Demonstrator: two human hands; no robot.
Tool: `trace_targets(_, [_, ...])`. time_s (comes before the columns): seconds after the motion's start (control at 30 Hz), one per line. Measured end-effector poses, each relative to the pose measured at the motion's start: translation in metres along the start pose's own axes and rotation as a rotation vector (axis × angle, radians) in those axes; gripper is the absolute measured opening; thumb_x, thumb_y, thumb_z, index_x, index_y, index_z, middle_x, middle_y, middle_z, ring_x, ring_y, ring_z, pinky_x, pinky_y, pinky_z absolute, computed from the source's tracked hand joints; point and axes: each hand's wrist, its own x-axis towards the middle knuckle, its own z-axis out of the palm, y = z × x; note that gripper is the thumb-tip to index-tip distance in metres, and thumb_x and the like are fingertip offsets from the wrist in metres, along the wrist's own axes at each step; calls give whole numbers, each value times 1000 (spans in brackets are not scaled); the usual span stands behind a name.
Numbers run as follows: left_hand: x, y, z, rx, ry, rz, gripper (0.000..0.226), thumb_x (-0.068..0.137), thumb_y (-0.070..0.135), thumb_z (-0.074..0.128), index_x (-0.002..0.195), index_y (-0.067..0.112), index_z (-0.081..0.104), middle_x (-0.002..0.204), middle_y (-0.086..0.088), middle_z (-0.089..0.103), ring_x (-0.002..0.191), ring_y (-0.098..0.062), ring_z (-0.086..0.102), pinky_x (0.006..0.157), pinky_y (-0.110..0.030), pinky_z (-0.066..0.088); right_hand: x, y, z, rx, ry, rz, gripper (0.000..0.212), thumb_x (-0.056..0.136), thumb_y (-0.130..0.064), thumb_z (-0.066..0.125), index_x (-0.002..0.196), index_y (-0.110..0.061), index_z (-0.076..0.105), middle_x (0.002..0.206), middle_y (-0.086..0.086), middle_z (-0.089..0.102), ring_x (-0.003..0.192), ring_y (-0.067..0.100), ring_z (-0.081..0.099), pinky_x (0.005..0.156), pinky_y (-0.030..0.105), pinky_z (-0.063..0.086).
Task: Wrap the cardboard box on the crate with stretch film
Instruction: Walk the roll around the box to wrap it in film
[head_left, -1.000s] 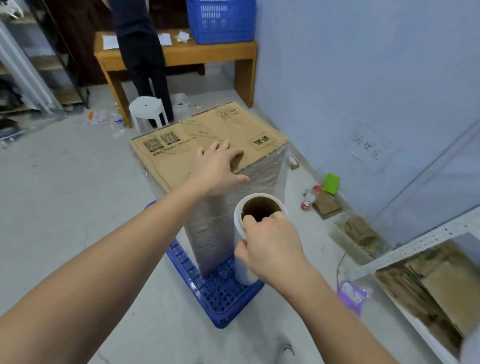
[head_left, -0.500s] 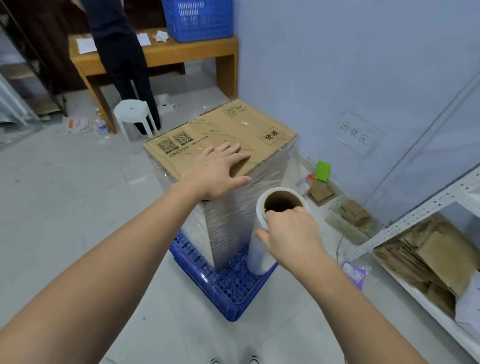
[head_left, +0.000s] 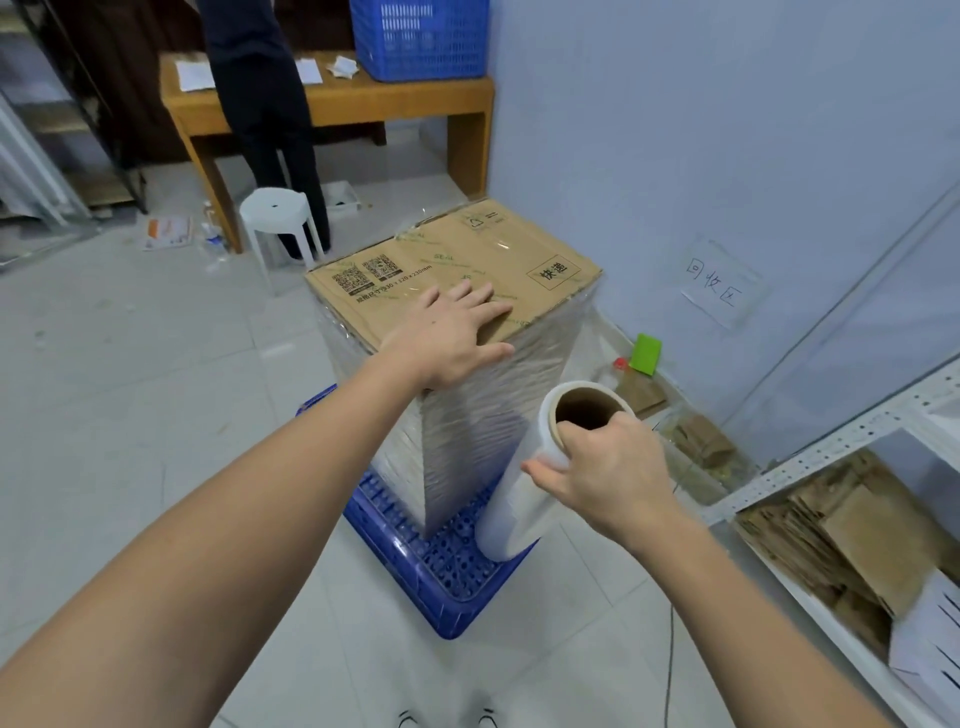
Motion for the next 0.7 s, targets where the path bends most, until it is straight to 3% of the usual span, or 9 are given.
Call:
trace_targets(0.3, [2, 11, 7, 14, 7, -9, 70, 99, 71, 34, 161, 41, 23, 172, 5, 10, 159, -18, 3, 128, -50, 2, -16, -16, 13, 132, -4, -357, 55, 68, -51, 78, 62, -28, 29, 43, -7, 38, 51, 18, 25, 55, 25, 40])
trace_targets(0.43, [2, 11, 6, 19, 13, -10, 69, 99, 71, 34, 161, 42, 22, 172, 6, 10, 159, -18, 4, 128, -50, 2, -6, -20, 6, 78, -57, -463, 44, 64, -52, 83, 54, -24, 51, 43, -9, 44, 48, 15, 35, 63, 21, 29])
trace_targets(0.5, [1, 10, 5, 25, 14, -11, 69, 99, 71, 34, 161, 42, 22, 172, 6, 11, 159, -17, 4, 128, -50, 3, -3, -22, 3, 51, -102, -468, 42, 63, -54, 83, 56, -23, 56, 45, -8, 50, 48, 15, 41, 61, 22, 33])
trace_targets(0.6, [1, 9, 5, 31, 11, -17, 69, 98, 72, 35, 161, 43, 23, 172, 7, 11, 159, -16, 4, 128, -49, 4, -5, -25, 1, 39, -185, -375, 47, 68, -55, 80, 64, -25, 43, 50, -7, 54, 52, 17, 33, 65, 30, 47])
trace_targets(0.7, [2, 7, 4, 15, 25, -6, 70, 97, 73, 36, 160, 43, 25, 172, 7, 14, 158, -16, 7, 128, -49, 5, -13, -30, -9, -21, -225, -285, 35, 83, -52, 67, 82, -24, 47, 67, -5, 64, 60, 19, 51, 75, 35, 46])
